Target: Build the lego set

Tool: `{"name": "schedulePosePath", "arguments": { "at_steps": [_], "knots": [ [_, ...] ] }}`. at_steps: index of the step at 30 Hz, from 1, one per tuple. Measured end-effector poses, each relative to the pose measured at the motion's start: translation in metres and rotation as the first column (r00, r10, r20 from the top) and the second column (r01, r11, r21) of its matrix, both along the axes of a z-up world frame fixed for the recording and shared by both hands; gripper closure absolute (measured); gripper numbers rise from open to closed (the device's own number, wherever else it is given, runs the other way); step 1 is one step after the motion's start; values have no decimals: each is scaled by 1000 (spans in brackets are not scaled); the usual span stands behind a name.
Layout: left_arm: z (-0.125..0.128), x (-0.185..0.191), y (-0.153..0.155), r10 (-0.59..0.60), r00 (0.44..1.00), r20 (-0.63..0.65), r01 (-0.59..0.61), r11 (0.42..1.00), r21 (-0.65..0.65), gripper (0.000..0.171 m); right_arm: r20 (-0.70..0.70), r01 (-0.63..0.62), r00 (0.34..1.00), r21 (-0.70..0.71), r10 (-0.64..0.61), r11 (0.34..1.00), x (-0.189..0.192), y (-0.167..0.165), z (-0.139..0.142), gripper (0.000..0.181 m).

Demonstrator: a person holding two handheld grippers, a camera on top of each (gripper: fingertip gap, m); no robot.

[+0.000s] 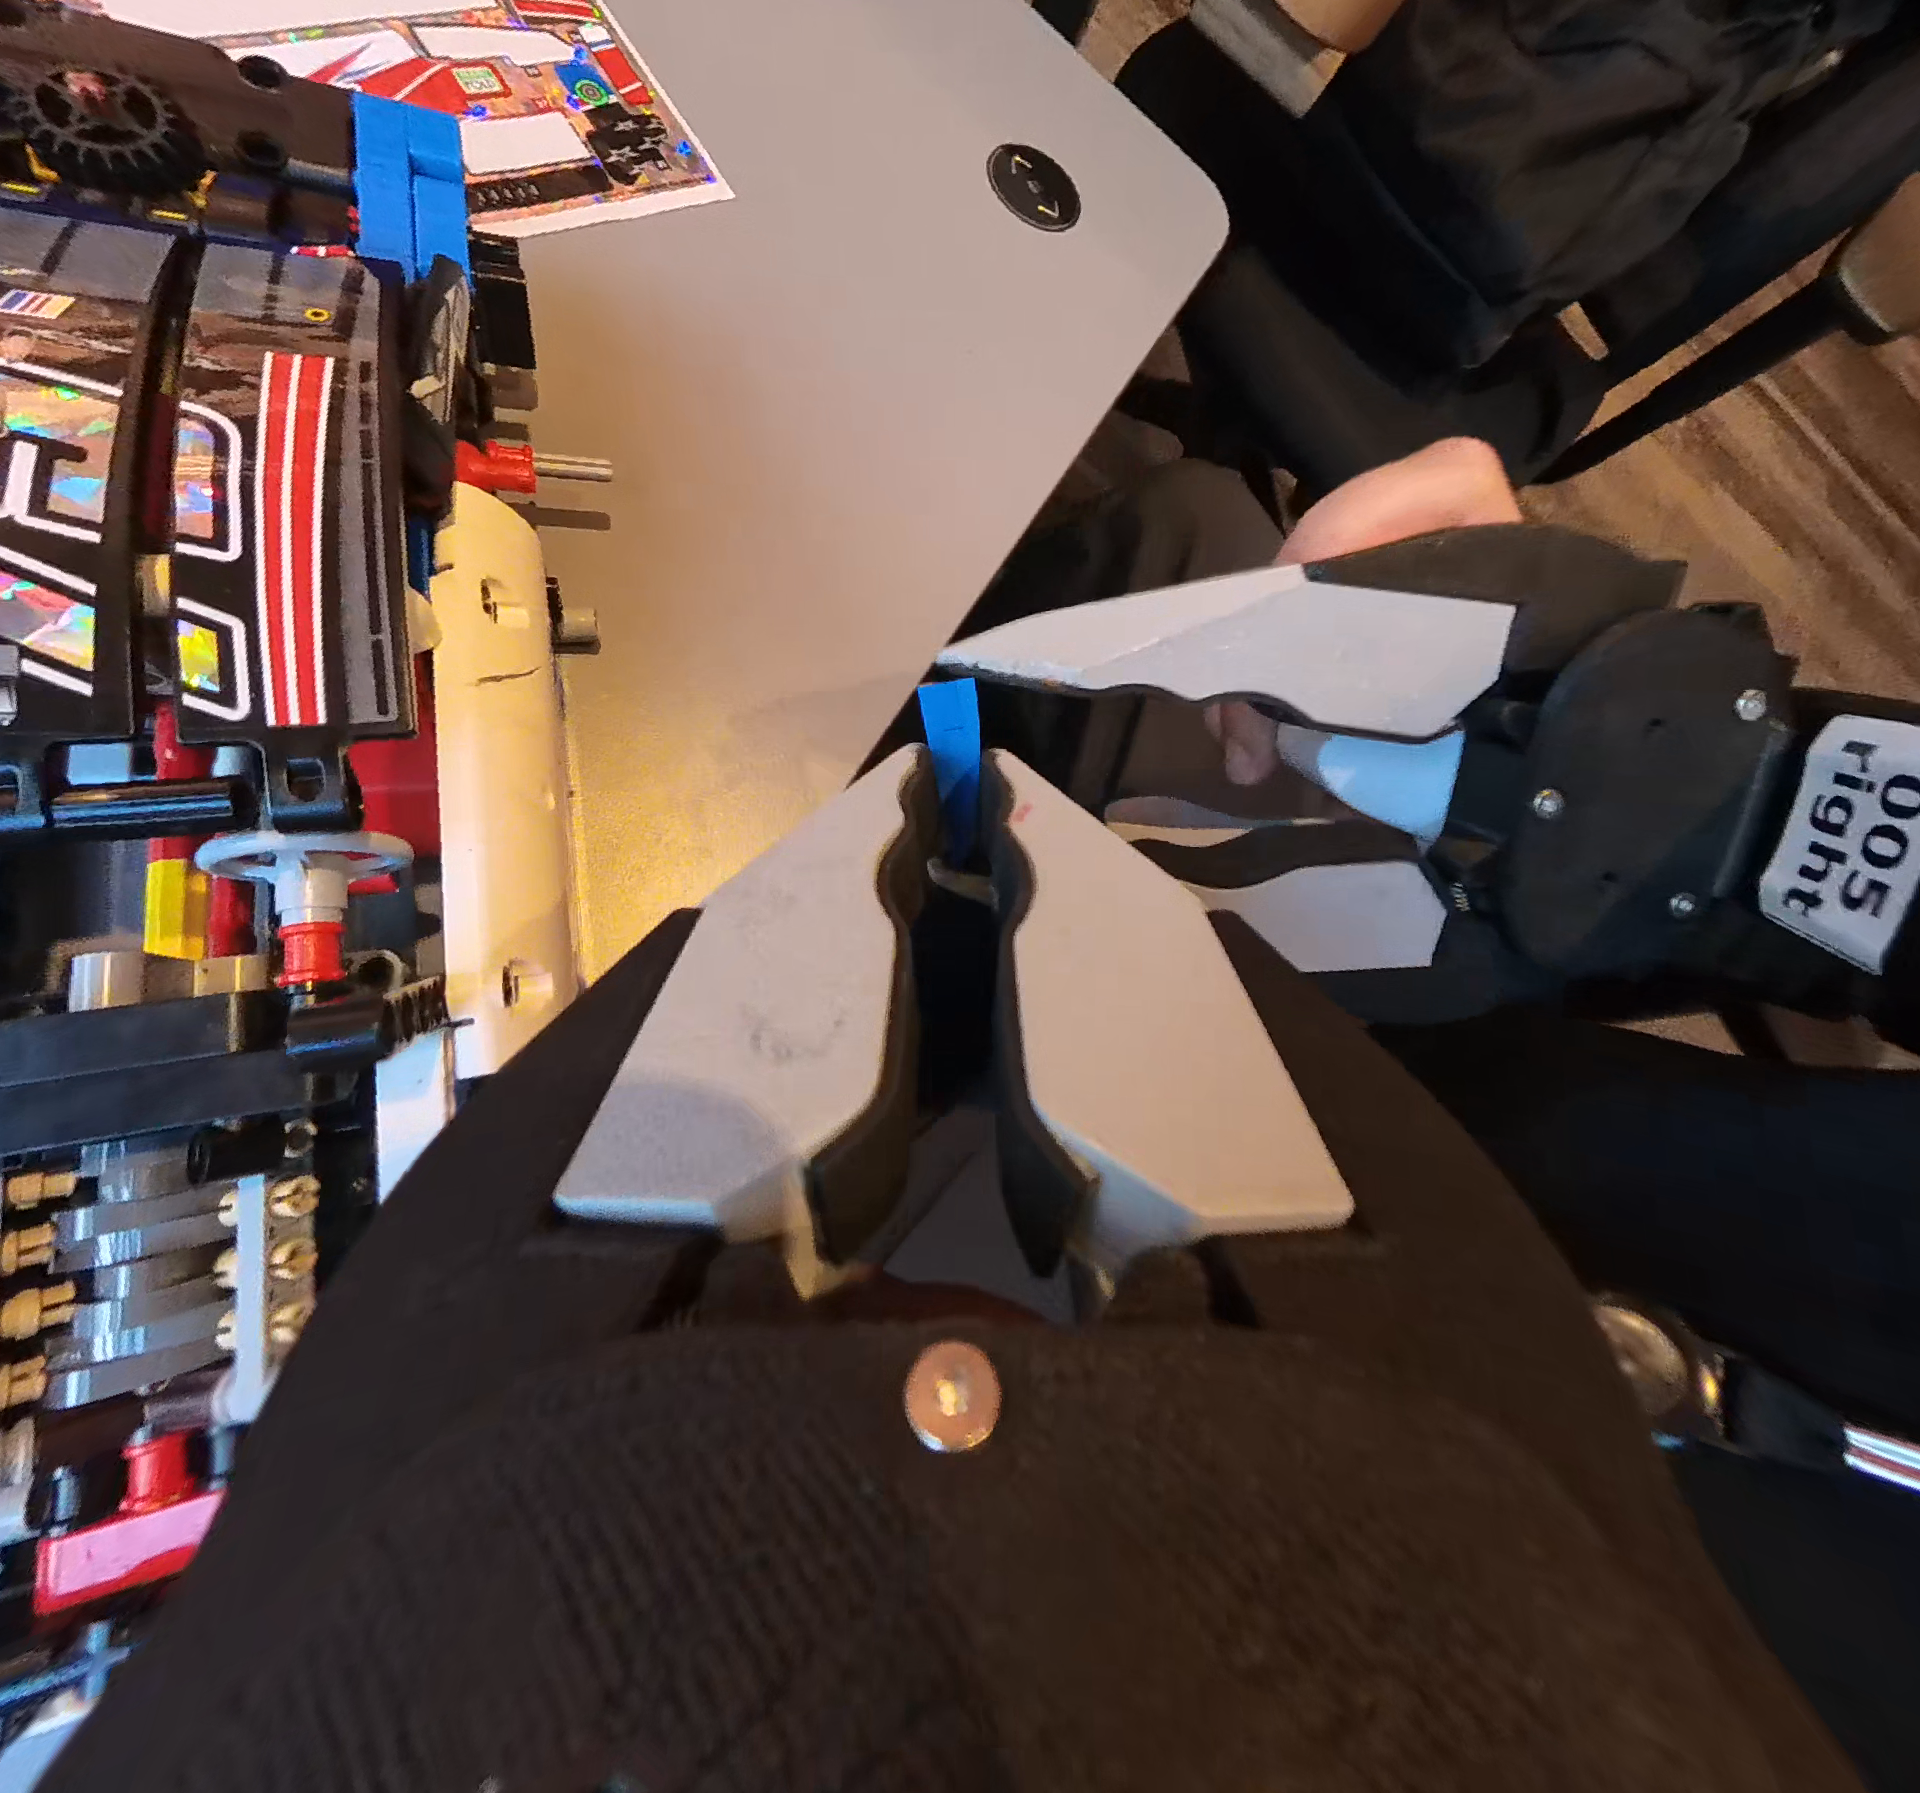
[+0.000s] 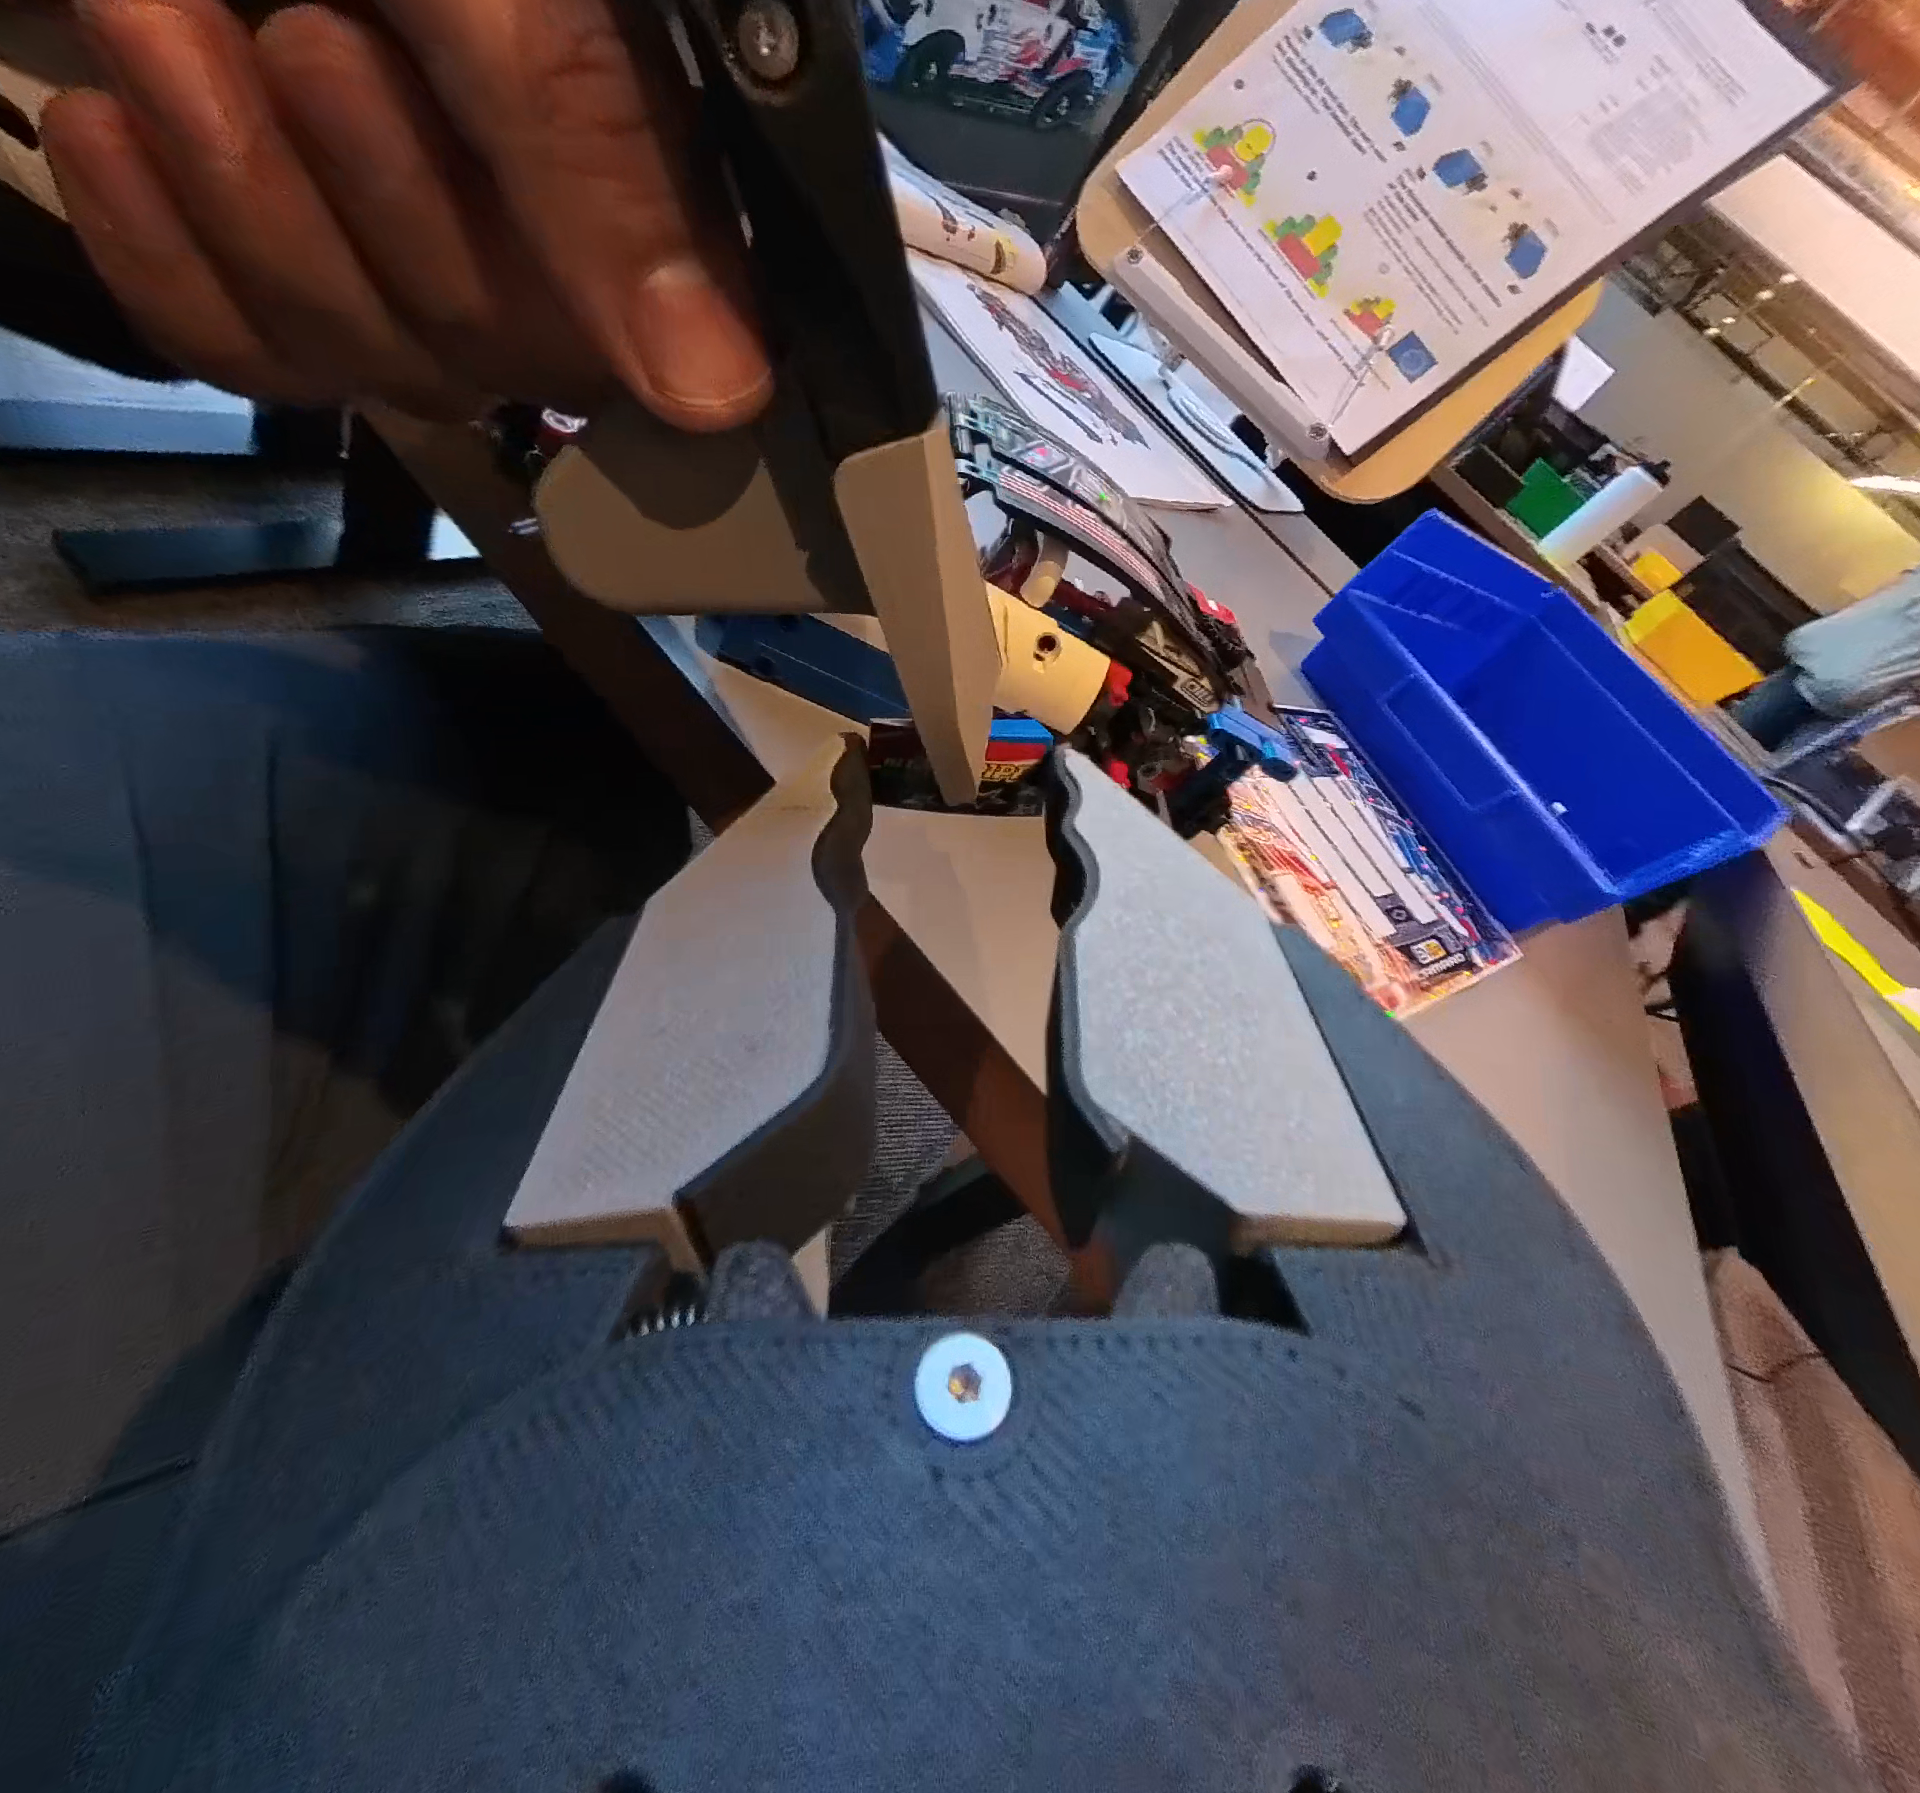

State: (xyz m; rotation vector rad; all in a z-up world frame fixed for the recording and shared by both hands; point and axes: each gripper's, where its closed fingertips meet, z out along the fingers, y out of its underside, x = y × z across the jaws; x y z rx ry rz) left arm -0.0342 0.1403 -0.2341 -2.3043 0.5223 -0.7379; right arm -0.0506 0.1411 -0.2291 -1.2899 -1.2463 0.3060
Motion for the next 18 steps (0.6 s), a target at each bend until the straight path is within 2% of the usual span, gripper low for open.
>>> {"name": "schedulePosePath", "arguments": {
  "at_steps": [1, 3, 7, 15, 18],
  "knots": [
    [0, 0, 0, -9, 1000, -10, 9, 1000, 11, 168, 4, 15, 1000, 23, -15, 1000, 0, 0, 0, 149],
    [0, -1, -1, -22, 1000, -20, 22, 999, 29, 168, 13, 47, 999, 70, -48, 996, -1, 0, 0, 149],
    [3, -5, -3, -45, 999, -11, 46, 998, 51, 168, -16, 81, 997, 47, -81, 996, -5, -2, 4, 150],
    [9, -25, -1, -43, 997, -57, 48, 995, 91, 166, -70, 129, 990, 125, -121, 984, -26, -1, 14, 150],
    [24, -38, 1, -34, 997, -71, 43, 990, 131, 133, -72, 111, 992, 159, -101, 981, -29, -2, 17, 150]
  ]
}}
